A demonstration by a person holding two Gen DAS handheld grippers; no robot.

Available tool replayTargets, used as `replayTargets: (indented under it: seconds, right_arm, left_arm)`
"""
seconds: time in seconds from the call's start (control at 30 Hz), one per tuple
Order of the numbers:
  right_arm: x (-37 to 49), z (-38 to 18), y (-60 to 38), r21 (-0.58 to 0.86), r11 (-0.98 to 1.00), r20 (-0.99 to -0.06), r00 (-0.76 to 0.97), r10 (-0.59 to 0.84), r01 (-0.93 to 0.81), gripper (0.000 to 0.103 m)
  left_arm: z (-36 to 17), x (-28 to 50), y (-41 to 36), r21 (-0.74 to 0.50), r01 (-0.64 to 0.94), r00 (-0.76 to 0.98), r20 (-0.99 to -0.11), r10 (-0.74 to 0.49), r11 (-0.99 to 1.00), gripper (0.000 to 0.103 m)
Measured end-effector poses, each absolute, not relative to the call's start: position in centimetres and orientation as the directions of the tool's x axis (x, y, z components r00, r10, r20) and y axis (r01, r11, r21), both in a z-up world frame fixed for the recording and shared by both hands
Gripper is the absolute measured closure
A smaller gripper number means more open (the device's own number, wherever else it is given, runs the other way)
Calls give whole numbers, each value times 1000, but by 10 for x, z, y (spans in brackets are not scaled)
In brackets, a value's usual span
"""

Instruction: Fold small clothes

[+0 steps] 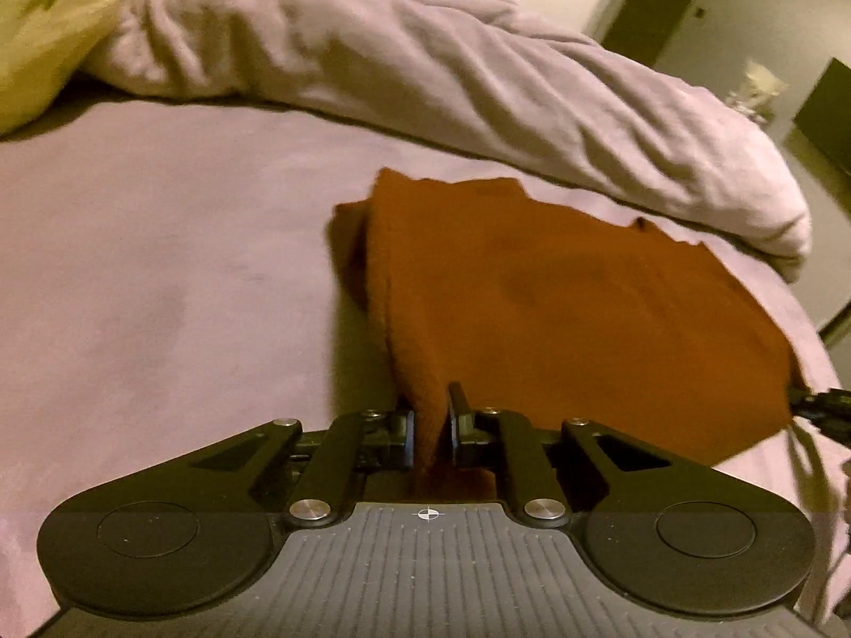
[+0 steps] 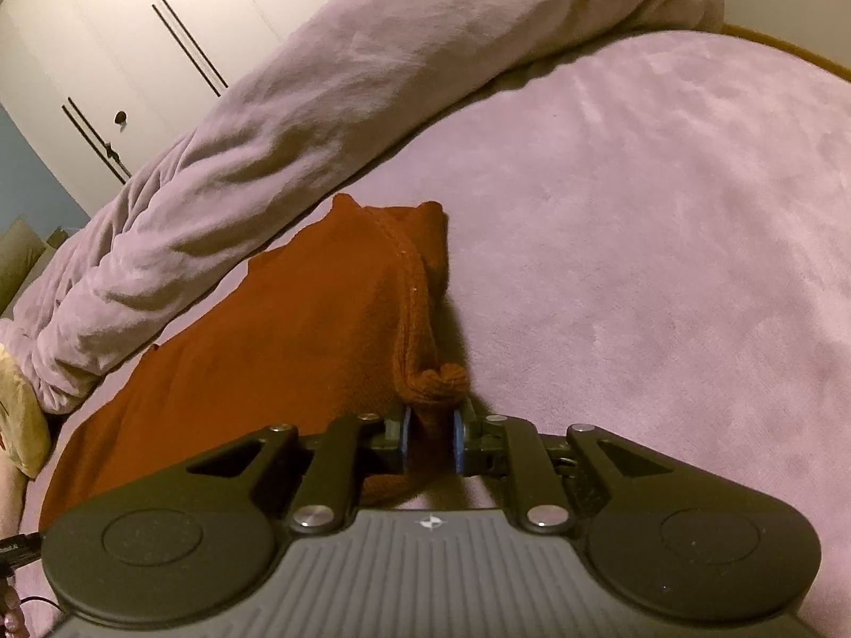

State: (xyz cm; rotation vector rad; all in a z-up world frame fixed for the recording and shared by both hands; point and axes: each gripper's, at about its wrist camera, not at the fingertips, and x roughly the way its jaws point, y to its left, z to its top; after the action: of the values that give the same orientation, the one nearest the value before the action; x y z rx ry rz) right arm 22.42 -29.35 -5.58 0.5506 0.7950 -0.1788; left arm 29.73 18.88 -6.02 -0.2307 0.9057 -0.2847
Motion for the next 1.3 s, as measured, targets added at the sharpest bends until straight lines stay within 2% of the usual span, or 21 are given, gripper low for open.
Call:
replayTargets:
  seconds: [0.1,0.27,0.37,0.4,0.47,0.5,0.6,0.7,0.77,0.83,0.87,1.0,1.1,1.23,1.3]
  right_arm:
    - [225,-50,-289,372,865,-711,703,32,336,95]
    - [220,-34,-281,299,897,-683,729,-37,326,96]
    - [222,-40,-283,267,899,-704,708,-63,346,96]
    - [223,-45,-284,261,898,-721,690,-63,354,95]
    - [224,-54,-287,246,902,-744,666,-58,353,92]
    - [224,-53,-287,237,913,-744,667,-50,333,89]
    - [217,-42,-284,179,942,-730,680,-66,283,77]
    - [205,-29,-284,118,956,-692,712,-114,268,73]
    - [197,-22,-288,175,949,-672,736,-78,261,71]
    - [192,-21,-290,257,933,-665,747,-21,254,65]
    - [190,-21,-289,289,926,-658,753,9,242,64]
    - [194,-22,-265,223,949,-662,749,-20,223,67]
    - [201,-23,-245,192,960,-665,746,-24,202,78]
    - [206,-21,-217,121,981,-644,764,-39,152,82]
    - [207,-21,-208,140,982,-636,772,-7,124,85]
  left_arm:
    - [-54,293,185,-290,116,596,-745,-300,950,90]
    - [-51,293,180,-213,92,591,-775,-226,973,90]
    - [-62,297,181,-166,56,566,-807,-168,985,88]
    - [-65,297,181,-130,43,565,-815,-131,991,82]
    - [-66,297,182,-60,-27,562,-826,-35,998,52]
    - [-64,295,186,-67,-68,567,-824,-17,995,43]
    - [-55,282,202,-159,-129,588,-807,-53,979,46]
    - [-47,263,205,-273,-143,598,-789,-137,951,40]
    - [-46,249,200,-341,-135,602,-774,-196,930,36]
    - [-48,241,189,-394,-118,592,-765,-254,911,28]
    - [-52,239,184,-412,-113,583,-764,-275,904,28]
    - [-64,244,164,-419,-128,565,-776,-281,899,28]
    - [-69,255,159,-436,-160,576,-770,-275,886,25]
    - [-75,268,157,-460,-212,590,-764,-262,862,20]
    - [-78,276,157,-463,-230,596,-762,-252,856,19]
